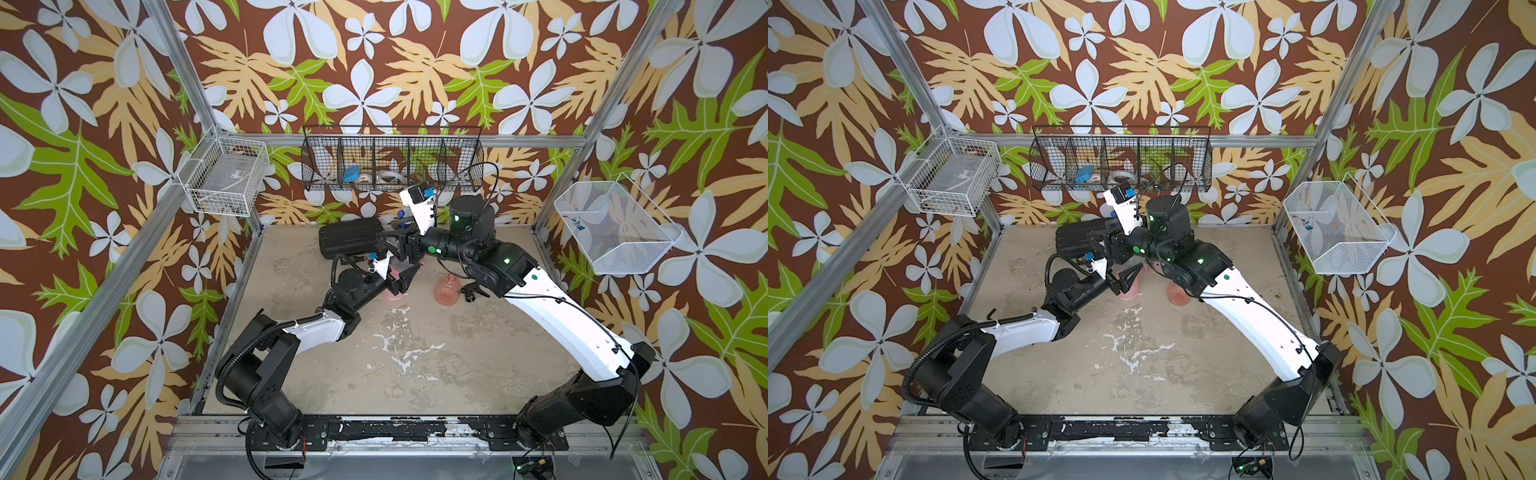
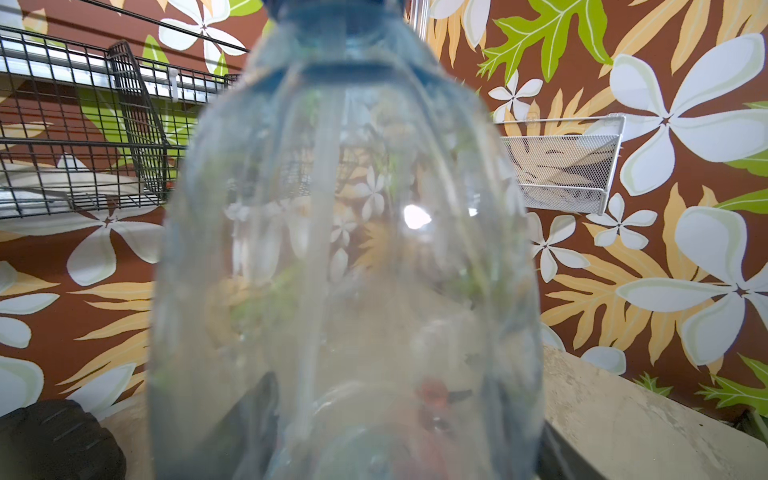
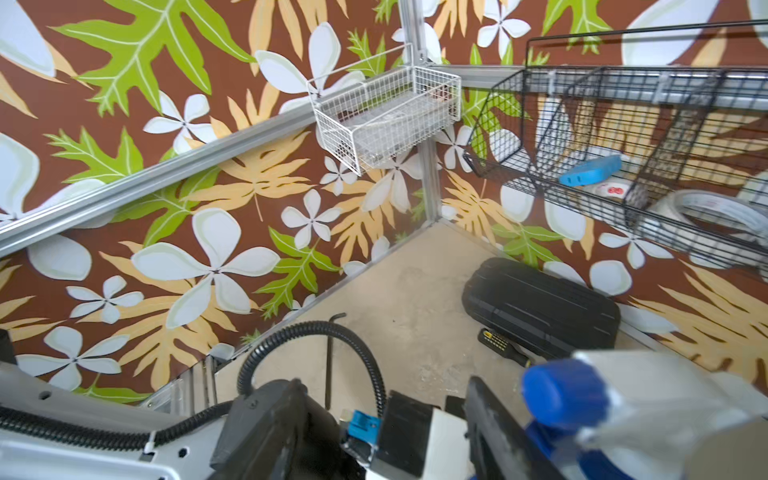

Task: Attach spray nozzles to spray bottles
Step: Screw the spray nozzle on the spray bottle.

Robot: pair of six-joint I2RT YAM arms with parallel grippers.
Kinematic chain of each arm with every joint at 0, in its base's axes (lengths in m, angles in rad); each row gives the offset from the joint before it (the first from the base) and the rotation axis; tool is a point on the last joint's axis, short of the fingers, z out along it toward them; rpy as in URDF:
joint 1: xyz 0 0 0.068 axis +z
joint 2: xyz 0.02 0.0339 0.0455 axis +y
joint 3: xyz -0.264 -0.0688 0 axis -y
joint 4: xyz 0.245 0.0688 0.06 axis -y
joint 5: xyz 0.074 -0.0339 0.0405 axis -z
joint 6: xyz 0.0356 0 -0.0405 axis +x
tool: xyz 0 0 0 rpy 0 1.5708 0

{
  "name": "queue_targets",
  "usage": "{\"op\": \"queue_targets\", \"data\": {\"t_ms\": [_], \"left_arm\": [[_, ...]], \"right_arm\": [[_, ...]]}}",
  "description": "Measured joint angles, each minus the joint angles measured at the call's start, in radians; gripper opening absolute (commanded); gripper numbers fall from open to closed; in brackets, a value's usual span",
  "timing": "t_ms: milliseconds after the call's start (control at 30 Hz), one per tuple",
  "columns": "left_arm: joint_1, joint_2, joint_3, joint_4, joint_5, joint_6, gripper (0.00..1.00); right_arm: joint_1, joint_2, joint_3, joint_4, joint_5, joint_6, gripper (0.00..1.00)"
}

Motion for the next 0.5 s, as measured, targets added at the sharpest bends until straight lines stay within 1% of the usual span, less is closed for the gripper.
{"op": "queue_targets", "data": {"t_ms": [33,100,200,267,300,333,400,500], "left_arm": [[0.001,-0.004,-0.004,-0.001,0.005,0.006,0.49],[0.01,-0.012,-0.011,0.002,0.043,0.01,0.49],[0.029,-0.019,-0.027,0.006,0.092,0.011,0.5],[0.04,-0.023,-0.038,0.019,0.144,0.005,0.51],[0.042,-0.025,-0.044,0.031,0.178,0.0,0.51],[0.042,-0.027,-0.047,0.04,0.208,-0.007,0.51],[0.043,-0.031,-0.05,0.07,0.291,-0.025,0.5],[0.049,-0.032,-0.047,0.113,0.385,-0.073,0.5]], "right_arm": [[-0.013,-0.019,-0.012,-0.011,-0.001,-0.011,0.6],[-0.071,-0.077,-0.058,-0.011,-0.049,-0.03,0.52],[-0.224,-0.165,-0.171,0.047,-0.131,-0.008,0.41],[-0.298,-0.192,-0.243,0.1,-0.215,0.034,0.37],[-0.314,-0.193,-0.265,0.119,-0.257,0.038,0.38],[-0.322,-0.187,-0.277,0.135,-0.301,0.053,0.4],[-0.327,-0.159,-0.279,0.166,-0.388,0.067,0.49],[-0.328,-0.118,-0.266,0.183,-0.492,0.078,0.57]]}}
